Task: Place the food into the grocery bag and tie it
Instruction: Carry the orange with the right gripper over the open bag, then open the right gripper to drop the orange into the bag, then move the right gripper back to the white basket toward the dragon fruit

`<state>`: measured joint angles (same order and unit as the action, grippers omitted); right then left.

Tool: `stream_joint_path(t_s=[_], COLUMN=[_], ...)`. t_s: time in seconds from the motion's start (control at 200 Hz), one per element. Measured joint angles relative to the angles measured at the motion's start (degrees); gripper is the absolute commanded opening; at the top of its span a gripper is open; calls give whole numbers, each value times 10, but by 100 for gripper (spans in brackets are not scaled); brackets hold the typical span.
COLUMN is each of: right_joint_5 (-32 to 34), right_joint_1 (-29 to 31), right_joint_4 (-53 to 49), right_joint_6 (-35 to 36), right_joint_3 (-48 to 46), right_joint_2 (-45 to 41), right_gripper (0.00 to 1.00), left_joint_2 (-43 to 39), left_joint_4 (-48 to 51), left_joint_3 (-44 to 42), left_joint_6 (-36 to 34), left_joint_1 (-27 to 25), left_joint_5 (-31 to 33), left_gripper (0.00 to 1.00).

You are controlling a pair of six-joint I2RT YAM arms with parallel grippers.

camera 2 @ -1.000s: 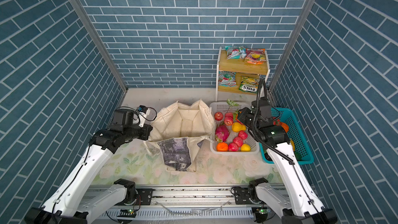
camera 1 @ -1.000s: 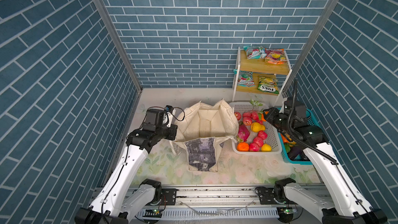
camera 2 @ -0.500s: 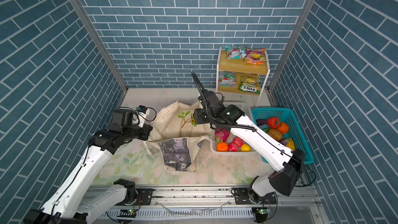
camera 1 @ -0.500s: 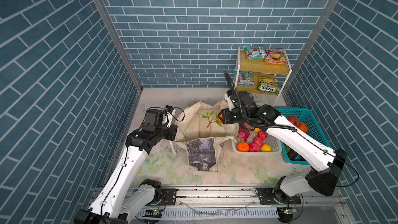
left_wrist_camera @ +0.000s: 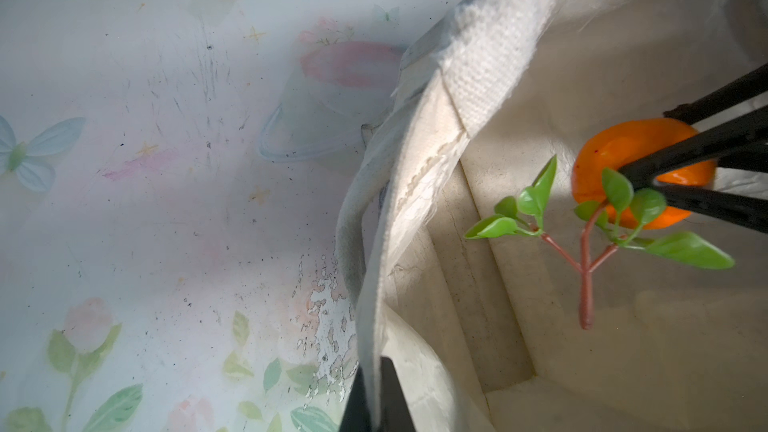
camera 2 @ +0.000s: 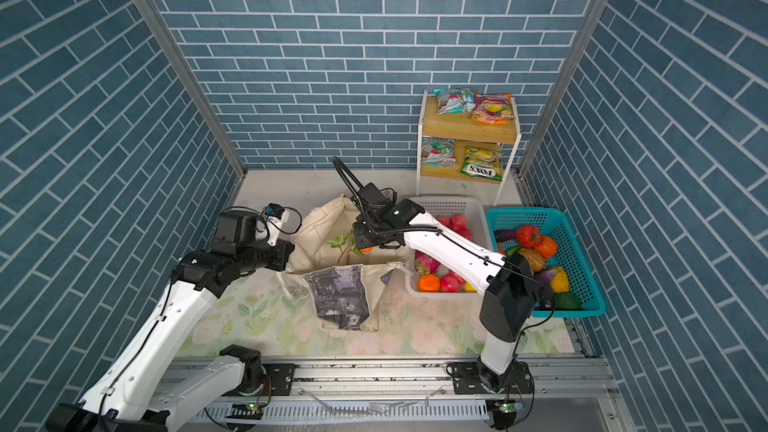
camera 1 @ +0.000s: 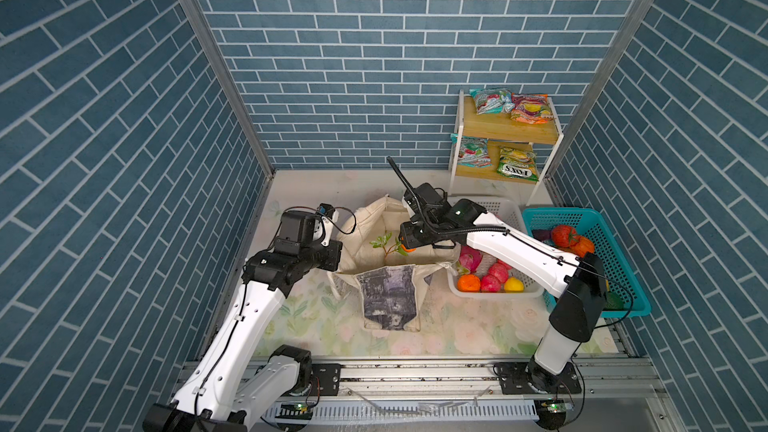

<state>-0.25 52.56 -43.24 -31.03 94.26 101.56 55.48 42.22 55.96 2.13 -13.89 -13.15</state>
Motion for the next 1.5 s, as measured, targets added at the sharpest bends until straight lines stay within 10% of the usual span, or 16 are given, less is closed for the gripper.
stream_joint_path(t_s=[0.225,0.62,0.92,1.216,1.501], right_joint_5=[0,43,100,241,247], right_joint_1=[13,31,35,27,-136], right_joint_4=[22,80,77,68,8], right_joint_6=[0,17,38,43,-46], right_joint_3=[10,-28,-31,-64,-233], right_joint_2=[37,39,-9,-255,-409], right_gripper=[41,86,87,84,87], left_joint_2=[-1,-1,-3,-3,-3], left_joint_4=[-1,-1,-1,-1,0], left_joint_3=[-1,-1,-1,-1,-1], left_joint_6=[0,0,0,0,0], left_joint_1=[0,0,0,0,0], left_joint_5=[0,0,0,7,15], left_gripper=[0,0,0,0,0])
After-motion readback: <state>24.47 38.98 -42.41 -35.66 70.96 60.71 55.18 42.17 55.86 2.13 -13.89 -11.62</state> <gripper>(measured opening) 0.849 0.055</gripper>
